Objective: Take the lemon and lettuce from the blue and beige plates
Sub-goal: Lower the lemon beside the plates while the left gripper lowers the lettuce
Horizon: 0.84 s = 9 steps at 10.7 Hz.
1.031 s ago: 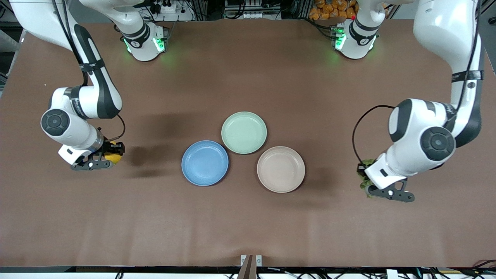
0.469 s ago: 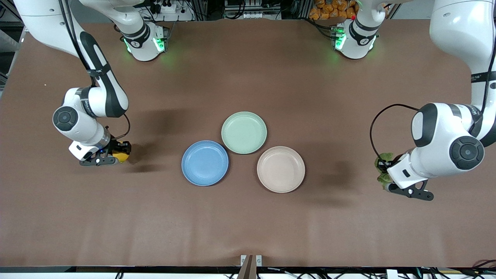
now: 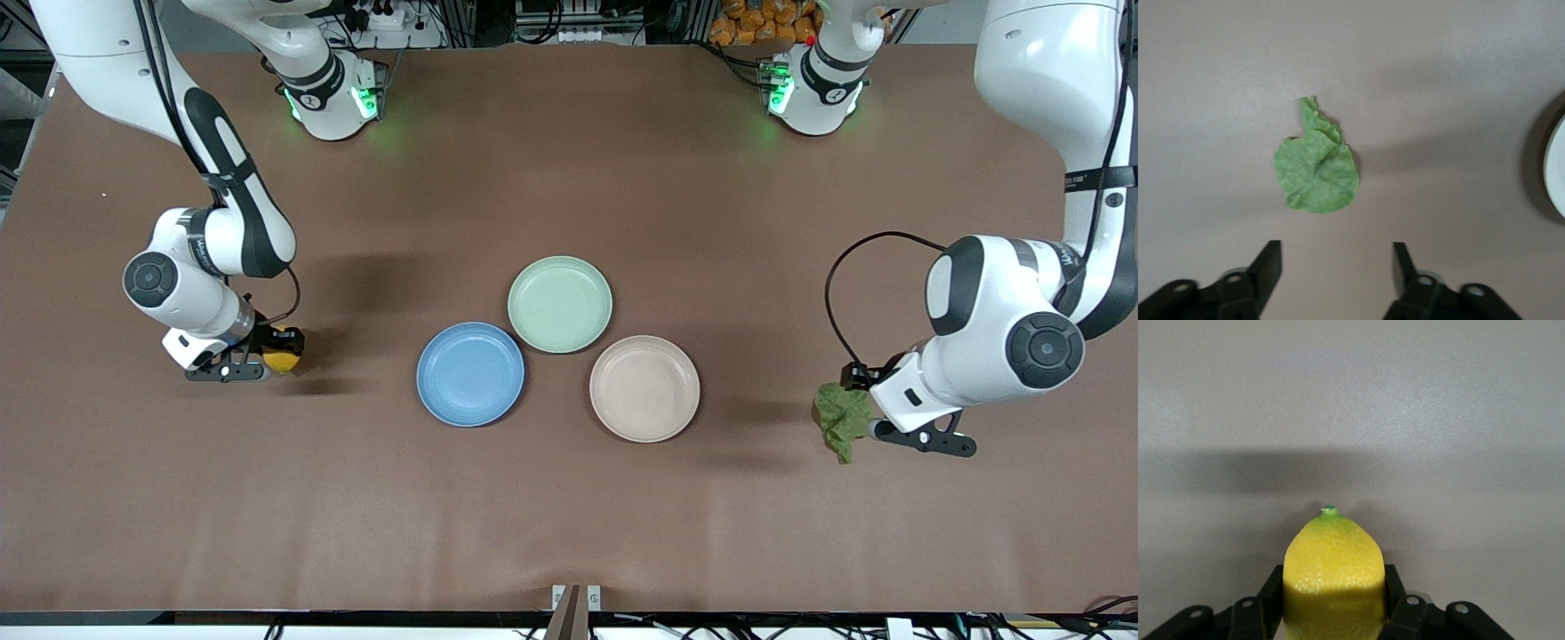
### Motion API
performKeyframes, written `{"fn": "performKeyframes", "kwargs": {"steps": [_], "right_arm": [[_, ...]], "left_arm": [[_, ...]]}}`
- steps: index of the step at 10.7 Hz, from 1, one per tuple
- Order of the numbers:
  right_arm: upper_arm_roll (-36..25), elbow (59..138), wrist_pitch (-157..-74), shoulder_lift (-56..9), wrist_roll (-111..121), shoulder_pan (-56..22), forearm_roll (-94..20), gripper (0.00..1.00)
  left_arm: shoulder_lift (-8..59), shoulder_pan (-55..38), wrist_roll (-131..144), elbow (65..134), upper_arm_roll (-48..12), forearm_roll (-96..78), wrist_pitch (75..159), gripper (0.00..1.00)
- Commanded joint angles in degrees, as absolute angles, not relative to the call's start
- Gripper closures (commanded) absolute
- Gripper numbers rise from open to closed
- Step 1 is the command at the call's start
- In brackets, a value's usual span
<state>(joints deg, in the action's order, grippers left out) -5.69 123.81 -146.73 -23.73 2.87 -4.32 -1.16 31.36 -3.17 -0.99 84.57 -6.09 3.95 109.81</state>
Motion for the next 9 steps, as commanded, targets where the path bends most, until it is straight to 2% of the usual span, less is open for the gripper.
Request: {"fn": "performKeyframes", "kwargs": {"steps": [1,2,3,4,7,9], "right_arm": [[-5.3,124.3,-147.7,-23.7,4.3,-3.5,-3.2,0.84],[-5.3,124.2,-147.6,-23.7,4.2,-3.3,-3.2,0.67],[-5.3,124.1,-147.6,-23.7,4.2,-3.3,-3.2,0.21],[-5.3,124.0,-147.5,-23.6,4.2,-3.4,-3.2,0.0],[-5.3,123.2,-146.4,-22.4,4.0,-3.4,-3.2,0.0],[-5.3,119.9,-138.7,-21.0,4.0,-3.3,-3.2,0.0]], "left_arm": [[28.5,-3.0,0.7,88.4,-6.3,2.6,111.5,0.0],[26.8,-2.5,0.8,91.1,-6.4,2.6,113.2,0.0],[24.5,-2.0,1.3,94.8,-6.4,2.5,115.6,0.0],[21.9,-2.0,3.1,99.1,-6.3,2.9,118.4,0.0],[14.5,-2.5,5.4,109.3,-6.4,3.0,123.4,0.0],[9.6,-2.5,6.2,113.7,-6.7,3.1,123.4,0.0]]}}
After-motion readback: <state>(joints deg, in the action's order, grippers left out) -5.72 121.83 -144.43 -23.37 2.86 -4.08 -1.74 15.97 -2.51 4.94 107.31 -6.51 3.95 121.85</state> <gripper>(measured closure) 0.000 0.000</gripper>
